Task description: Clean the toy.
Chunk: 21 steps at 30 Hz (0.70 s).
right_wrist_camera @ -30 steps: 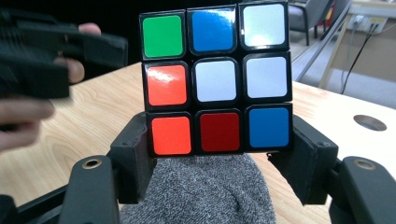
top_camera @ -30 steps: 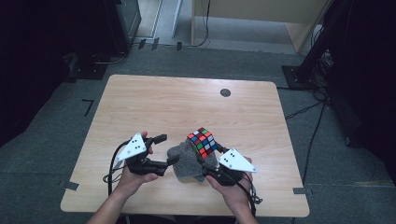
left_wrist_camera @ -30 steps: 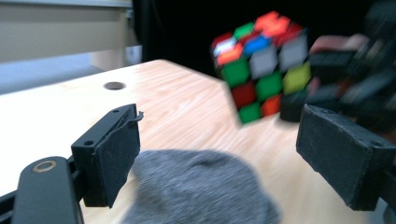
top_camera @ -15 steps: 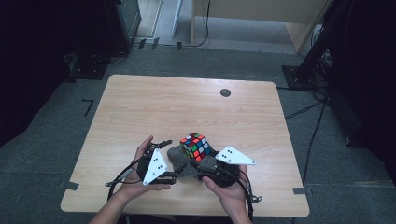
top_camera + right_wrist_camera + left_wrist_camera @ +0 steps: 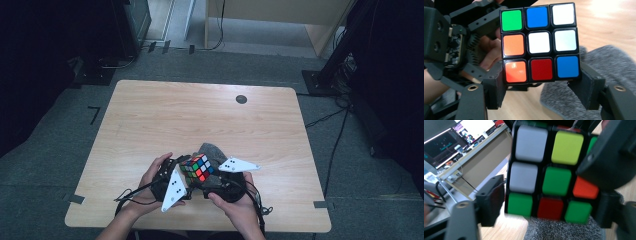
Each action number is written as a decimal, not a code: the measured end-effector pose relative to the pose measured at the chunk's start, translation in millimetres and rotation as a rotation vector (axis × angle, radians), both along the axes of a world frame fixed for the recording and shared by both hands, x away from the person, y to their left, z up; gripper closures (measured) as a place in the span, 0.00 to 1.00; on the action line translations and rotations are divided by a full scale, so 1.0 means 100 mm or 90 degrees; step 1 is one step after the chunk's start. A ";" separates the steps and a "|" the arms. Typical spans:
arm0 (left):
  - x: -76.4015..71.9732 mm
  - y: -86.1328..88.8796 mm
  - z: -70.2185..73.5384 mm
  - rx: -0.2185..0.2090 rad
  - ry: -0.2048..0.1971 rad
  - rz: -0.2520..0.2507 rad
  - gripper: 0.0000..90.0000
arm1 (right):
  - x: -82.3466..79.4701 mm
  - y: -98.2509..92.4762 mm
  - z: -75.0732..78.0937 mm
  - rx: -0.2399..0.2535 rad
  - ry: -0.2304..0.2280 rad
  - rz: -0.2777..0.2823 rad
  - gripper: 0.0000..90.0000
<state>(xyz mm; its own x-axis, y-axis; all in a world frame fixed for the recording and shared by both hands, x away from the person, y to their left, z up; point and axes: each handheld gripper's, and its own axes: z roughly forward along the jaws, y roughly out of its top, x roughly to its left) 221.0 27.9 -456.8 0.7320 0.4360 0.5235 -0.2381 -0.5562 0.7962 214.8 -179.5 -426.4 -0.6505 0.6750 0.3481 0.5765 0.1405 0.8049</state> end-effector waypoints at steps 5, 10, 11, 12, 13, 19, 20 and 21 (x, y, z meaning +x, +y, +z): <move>0.03 0.04 -0.01 -0.009 0.003 0.012 0.38 | 0.04 -0.06 -0.01 0.039 0.007 0.015 0.34; 0.20 0.26 0.00 -0.051 0.068 0.041 0.38 | 0.03 -0.26 0.09 0.129 -0.065 0.037 0.24; 0.22 0.29 0.01 -0.060 0.076 0.049 0.38 | 0.04 -0.31 0.07 0.123 -0.086 0.023 0.25; 0.26 0.34 0.02 -0.078 0.089 0.059 0.38 | 0.05 -0.33 0.05 0.112 -0.094 0.008 0.26; 0.29 0.40 0.04 -0.103 0.106 0.064 0.38 | 0.08 -0.36 -0.02 0.101 -0.093 -0.009 0.28; 0.36 0.50 0.08 -0.163 0.162 0.074 0.38 | 0.22 -0.18 -0.51 -0.053 -0.025 -0.048 0.51; 0.36 0.49 0.07 -0.162 0.165 0.073 0.38 | 0.22 -0.15 -0.55 -0.075 -0.023 -0.049 0.61; 0.36 0.49 0.07 -0.158 0.172 0.070 0.38 | 0.23 -0.13 -0.60 -0.094 -0.025 -0.041 0.66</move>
<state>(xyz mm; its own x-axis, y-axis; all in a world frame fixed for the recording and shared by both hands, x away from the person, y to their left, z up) 256.6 76.8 -449.6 0.7710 0.6088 0.1867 0.0488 -0.3488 0.9359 237.9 -192.5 -486.5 -0.6150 0.7580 0.2174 0.5568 0.2222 0.8004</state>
